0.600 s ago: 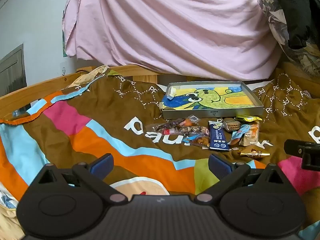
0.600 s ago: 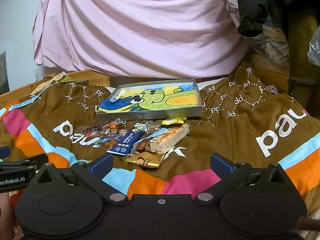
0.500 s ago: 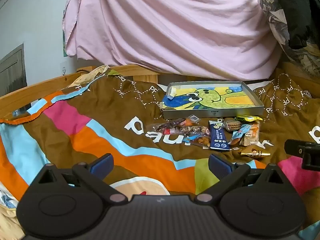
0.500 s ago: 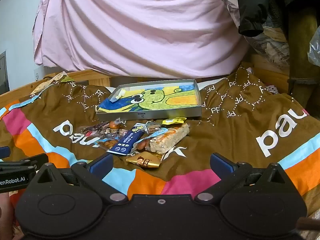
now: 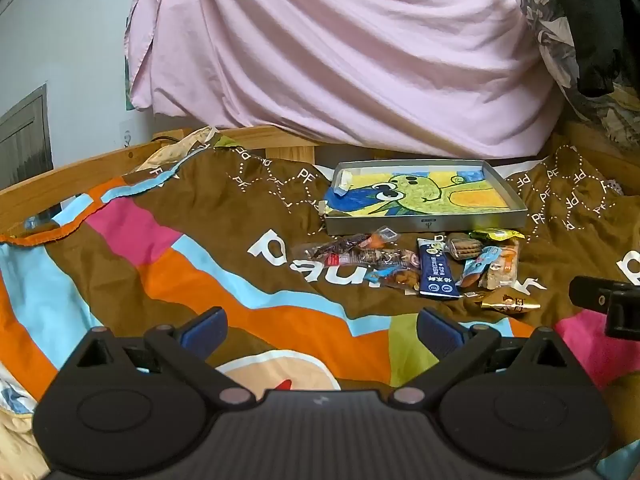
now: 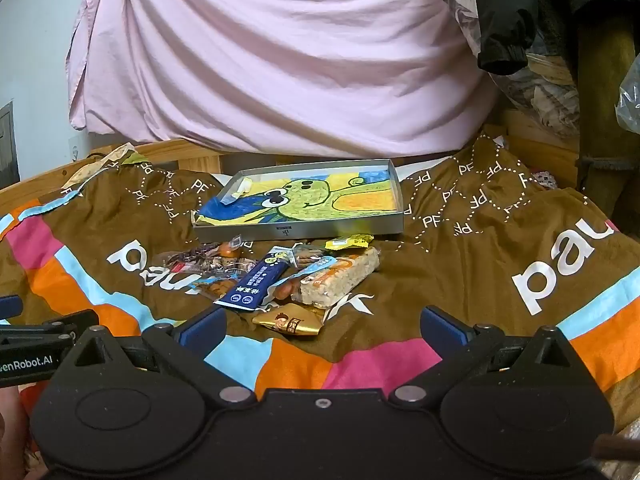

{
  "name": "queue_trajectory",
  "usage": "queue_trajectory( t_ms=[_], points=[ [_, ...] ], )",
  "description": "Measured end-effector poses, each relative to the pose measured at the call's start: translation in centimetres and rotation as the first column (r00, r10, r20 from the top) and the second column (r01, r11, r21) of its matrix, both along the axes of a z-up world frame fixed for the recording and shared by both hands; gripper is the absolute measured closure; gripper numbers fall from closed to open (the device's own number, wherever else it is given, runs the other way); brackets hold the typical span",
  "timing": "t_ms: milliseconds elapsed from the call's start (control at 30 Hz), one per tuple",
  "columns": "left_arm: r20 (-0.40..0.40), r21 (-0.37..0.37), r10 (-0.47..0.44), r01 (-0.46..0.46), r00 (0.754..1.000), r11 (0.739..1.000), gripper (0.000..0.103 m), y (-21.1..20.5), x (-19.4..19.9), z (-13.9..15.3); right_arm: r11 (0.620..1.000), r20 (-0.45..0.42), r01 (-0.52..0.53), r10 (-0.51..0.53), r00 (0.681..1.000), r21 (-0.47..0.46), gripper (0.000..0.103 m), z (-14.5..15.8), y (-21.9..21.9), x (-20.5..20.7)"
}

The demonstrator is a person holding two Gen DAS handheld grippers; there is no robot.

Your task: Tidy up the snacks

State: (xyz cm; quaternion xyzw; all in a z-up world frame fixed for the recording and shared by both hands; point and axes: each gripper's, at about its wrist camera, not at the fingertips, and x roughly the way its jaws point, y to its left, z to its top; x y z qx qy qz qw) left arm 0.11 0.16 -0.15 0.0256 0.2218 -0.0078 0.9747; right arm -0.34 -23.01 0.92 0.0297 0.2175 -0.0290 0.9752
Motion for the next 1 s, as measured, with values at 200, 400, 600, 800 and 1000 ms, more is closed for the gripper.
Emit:
queue_trajectory(
  t_ms=[200,400,600,800,1000],
  points=[
    [0.001,0.000,0.002,-0.002,1.000,1.000,0.000,-0.01,-0.03,-0.02,1.000,0.000,0.000,0.000,1.000,0.000,0.001,-0.03,0.01,0.00],
    [0.000,0.000,0.003,-0.003,1.000,1.000,0.000,0.01,0.00,-0.06,1.000,0.000,0.000,0.000,1.000,-0.001,0.001,-0.03,0.03,-0.01],
    [0.000,0.000,0.000,0.000,1.000,1.000,0.000,0.00,-0.02,-0.06,1.000,0.001,0.001,-0.001,1.000,-0.001,0.001,-0.03,0.03,-0.01],
    [0.002,0.000,-0.001,0.001,1.000,1.000,0.000,-0.01,-0.07,-0.12,1.000,0.001,0.000,0.000,1.000,-0.001,0.001,-0.02,0.02,-0.01],
    [0.004,-0.001,-0.001,0.001,1.000,1.000,0.000,0.01,-0.08,-0.05,1.000,0.001,0.000,0.000,1.000,-0.001,0.001,-0.04,0.02,-0.01]
  ],
)
